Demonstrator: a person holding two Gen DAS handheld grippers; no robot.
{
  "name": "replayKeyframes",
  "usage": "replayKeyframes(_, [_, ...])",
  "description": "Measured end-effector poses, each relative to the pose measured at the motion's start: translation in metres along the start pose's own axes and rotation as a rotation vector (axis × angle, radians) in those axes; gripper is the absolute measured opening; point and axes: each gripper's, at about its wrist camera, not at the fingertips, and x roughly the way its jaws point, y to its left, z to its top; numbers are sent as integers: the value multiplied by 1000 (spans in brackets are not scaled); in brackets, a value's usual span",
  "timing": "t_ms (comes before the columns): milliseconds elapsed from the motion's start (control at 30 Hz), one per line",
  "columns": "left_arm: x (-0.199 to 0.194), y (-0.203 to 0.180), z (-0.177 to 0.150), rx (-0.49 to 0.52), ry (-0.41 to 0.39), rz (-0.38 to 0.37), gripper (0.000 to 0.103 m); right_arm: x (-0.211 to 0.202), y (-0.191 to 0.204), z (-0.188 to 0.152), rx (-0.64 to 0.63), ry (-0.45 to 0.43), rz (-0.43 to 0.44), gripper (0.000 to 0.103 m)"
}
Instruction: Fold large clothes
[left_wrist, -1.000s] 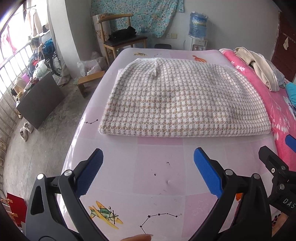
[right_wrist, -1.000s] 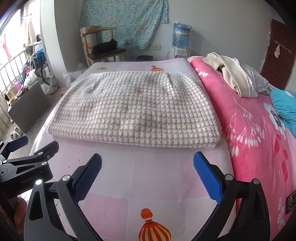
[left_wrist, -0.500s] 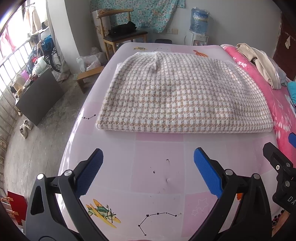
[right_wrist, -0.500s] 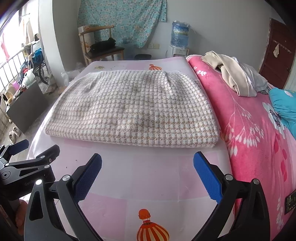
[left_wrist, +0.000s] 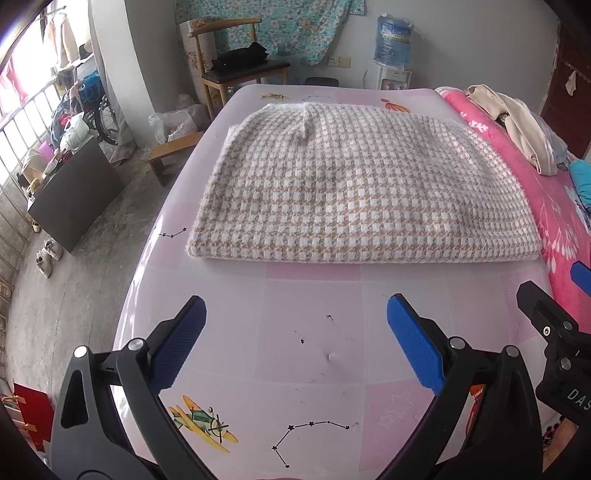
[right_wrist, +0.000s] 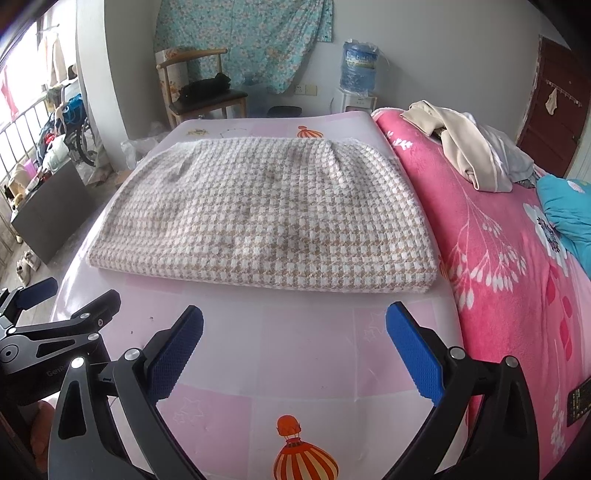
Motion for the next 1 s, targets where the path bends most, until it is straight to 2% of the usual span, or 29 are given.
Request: replayKeyframes(1000, [-1,-3,-1,8,5,-11,95,3,-3,0,4,11,-17,97])
